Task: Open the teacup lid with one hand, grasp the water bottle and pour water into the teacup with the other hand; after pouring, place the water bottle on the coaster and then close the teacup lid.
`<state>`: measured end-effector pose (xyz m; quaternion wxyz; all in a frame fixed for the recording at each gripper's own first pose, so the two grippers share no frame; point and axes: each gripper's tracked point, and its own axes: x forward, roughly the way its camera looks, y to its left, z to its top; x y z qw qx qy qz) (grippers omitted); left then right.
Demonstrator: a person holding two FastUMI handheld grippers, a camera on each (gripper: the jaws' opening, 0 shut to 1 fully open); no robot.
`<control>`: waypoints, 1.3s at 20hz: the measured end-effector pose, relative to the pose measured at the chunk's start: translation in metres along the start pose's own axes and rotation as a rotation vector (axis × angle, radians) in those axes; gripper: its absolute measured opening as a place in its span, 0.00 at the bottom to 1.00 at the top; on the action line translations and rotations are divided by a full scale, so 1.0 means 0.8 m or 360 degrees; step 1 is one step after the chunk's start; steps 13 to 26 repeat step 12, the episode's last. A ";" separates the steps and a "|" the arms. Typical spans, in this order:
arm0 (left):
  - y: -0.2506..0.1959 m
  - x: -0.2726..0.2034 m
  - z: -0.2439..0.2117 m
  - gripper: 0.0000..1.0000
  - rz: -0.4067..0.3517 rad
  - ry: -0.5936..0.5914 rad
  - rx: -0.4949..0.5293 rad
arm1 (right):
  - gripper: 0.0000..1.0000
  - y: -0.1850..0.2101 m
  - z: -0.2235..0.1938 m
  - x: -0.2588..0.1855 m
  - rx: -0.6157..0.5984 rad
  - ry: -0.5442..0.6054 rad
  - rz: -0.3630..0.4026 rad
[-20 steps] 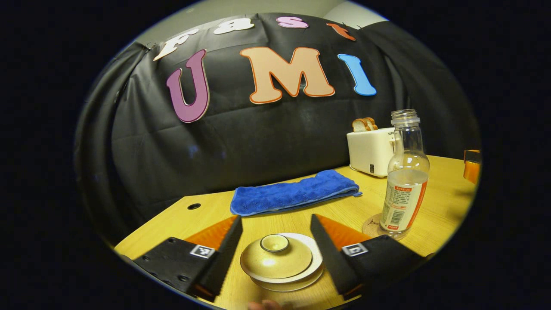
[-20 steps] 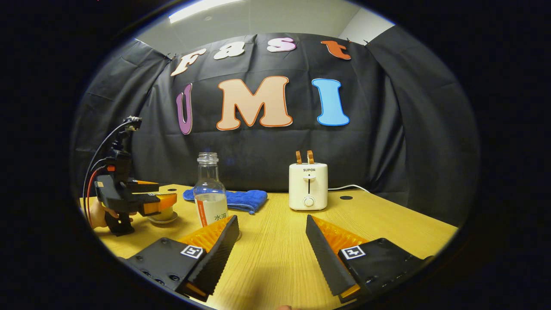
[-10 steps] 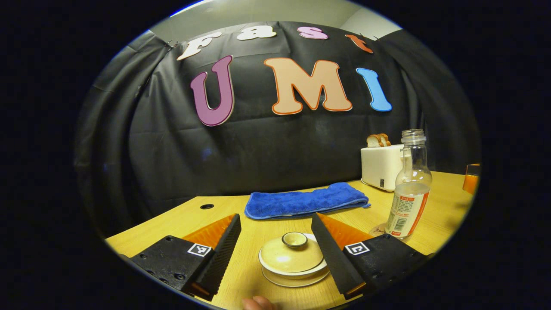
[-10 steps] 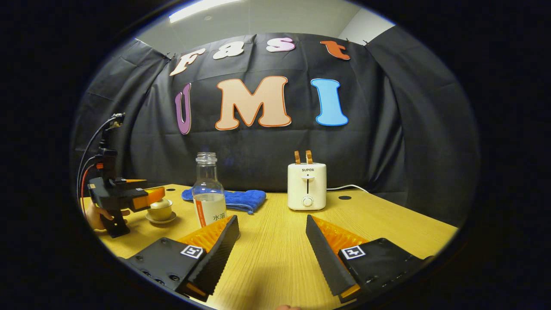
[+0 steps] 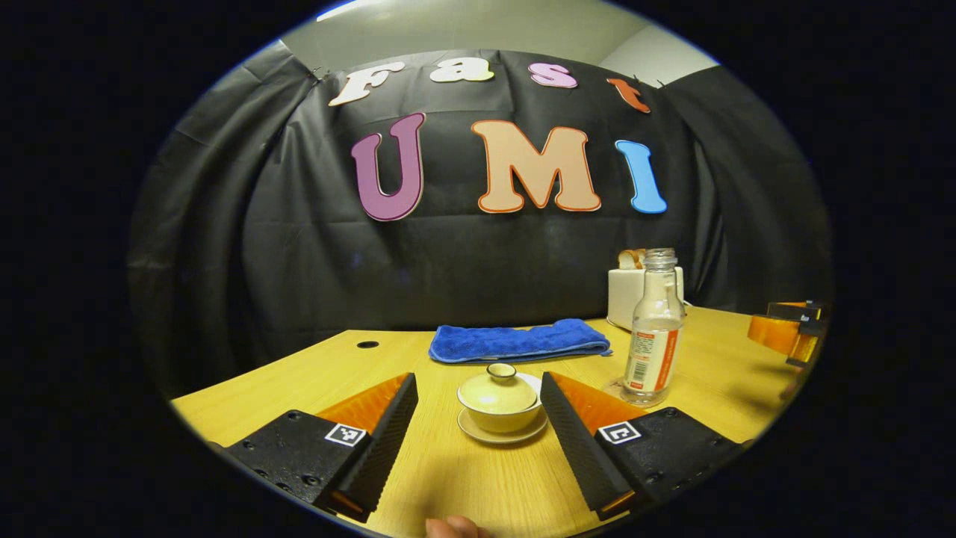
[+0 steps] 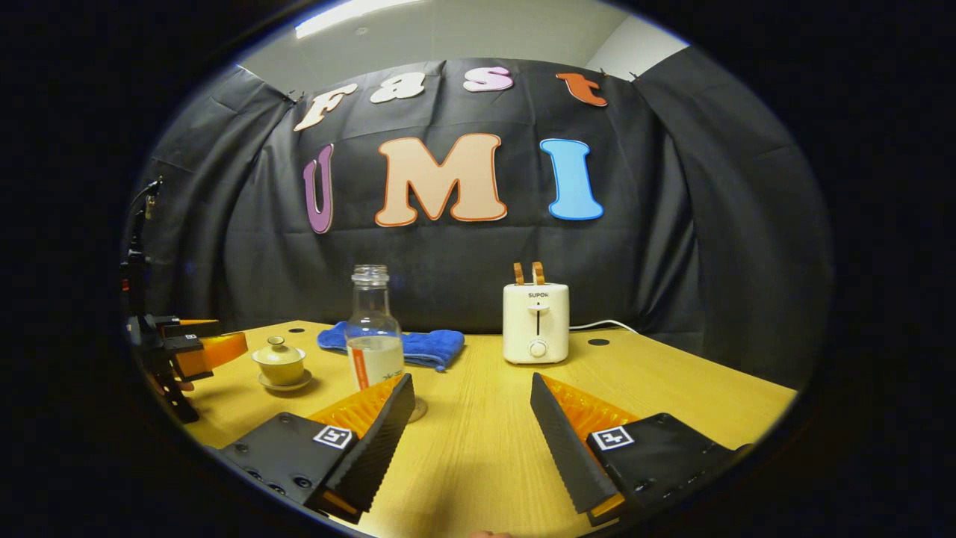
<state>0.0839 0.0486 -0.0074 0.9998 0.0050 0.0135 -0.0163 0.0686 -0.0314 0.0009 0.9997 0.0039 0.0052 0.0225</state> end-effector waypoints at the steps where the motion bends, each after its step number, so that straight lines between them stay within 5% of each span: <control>1: 0.002 -0.008 0.000 0.96 0.0016 -0.0001 -0.0018 | 0.94 0.007 0.000 -0.002 0.0001 0.0000 0.0009; 11: -0.020 -0.073 0.001 0.97 0.0040 0.0002 -0.0022 | 0.94 0.069 -0.002 -0.033 0.0006 0.0004 0.0075; 26: -0.023 -0.077 0.001 0.97 0.0044 0.0006 -0.0024 | 0.99 0.068 -0.001 -0.037 0.0005 0.0004 0.0049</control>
